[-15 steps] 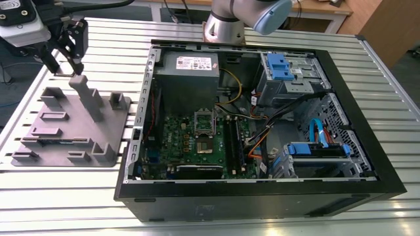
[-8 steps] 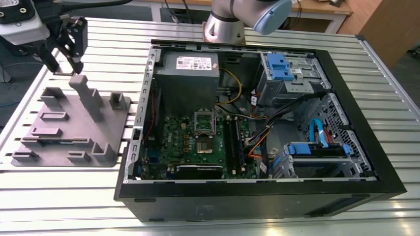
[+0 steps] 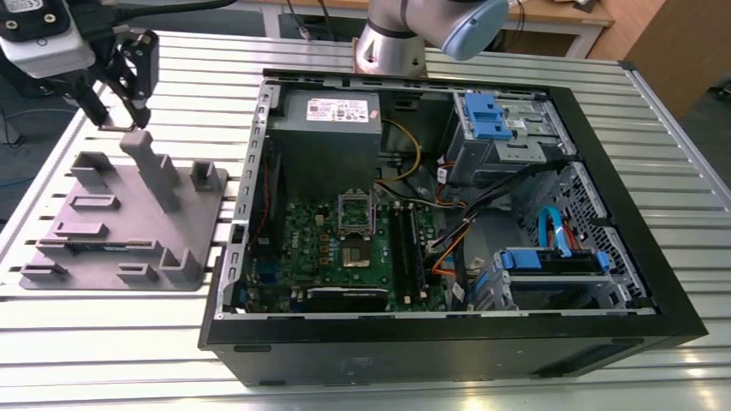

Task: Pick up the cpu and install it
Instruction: 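Pick up the cpu and move it towards the insertion slot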

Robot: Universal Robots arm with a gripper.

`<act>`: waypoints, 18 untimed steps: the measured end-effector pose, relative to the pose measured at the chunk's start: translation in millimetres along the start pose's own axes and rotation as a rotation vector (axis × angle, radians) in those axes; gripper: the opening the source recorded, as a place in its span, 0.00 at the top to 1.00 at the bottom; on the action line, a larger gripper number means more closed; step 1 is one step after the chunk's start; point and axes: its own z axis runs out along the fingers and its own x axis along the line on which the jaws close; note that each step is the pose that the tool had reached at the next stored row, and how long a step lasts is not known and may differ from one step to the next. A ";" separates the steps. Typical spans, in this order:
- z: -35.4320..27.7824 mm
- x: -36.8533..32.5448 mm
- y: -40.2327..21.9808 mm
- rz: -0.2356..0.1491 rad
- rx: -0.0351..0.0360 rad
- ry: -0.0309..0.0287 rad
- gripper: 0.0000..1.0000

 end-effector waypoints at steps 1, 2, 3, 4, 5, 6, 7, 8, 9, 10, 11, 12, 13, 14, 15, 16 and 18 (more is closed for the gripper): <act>0.1 -1.9 0.1 0.000 0.0000 0.0000 0.53; 0.1 -4.0 0.1 0.000 0.0000 0.0000 0.53; 0.2 -6.4 0.2 0.000 0.0000 0.0000 0.53; 0.3 -9.0 0.3 0.000 0.0000 0.0000 0.53; 0.3 -11.7 0.4 0.000 0.0000 0.0000 0.53; 0.4 -14.6 0.5 0.000 0.0000 0.0000 0.53; 0.5 -18.0 0.6 0.000 0.0000 0.0000 0.53; 0.6 -21.3 0.8 0.000 0.0000 0.0000 0.53; 0.7 -24.7 0.9 0.000 0.0000 -0.0001 0.53; 0.8 -28.2 1.0 0.000 0.0000 0.0000 0.53; 0.9 -31.8 1.2 0.000 0.0000 0.0000 0.53; 1.0 -35.6 1.3 0.000 0.0000 0.0000 0.53; 1.1 -39.8 1.5 0.000 0.0000 0.0000 0.53; 1.2 -43.6 1.6 0.000 0.0000 0.0000 0.53; 1.4 -47.5 1.8 0.000 0.0000 -0.0001 0.53; 1.4 -51.2 1.9 0.000 0.0000 0.0000 0.53; 1.6 -58.5 2.2 0.000 0.0000 0.0000 0.53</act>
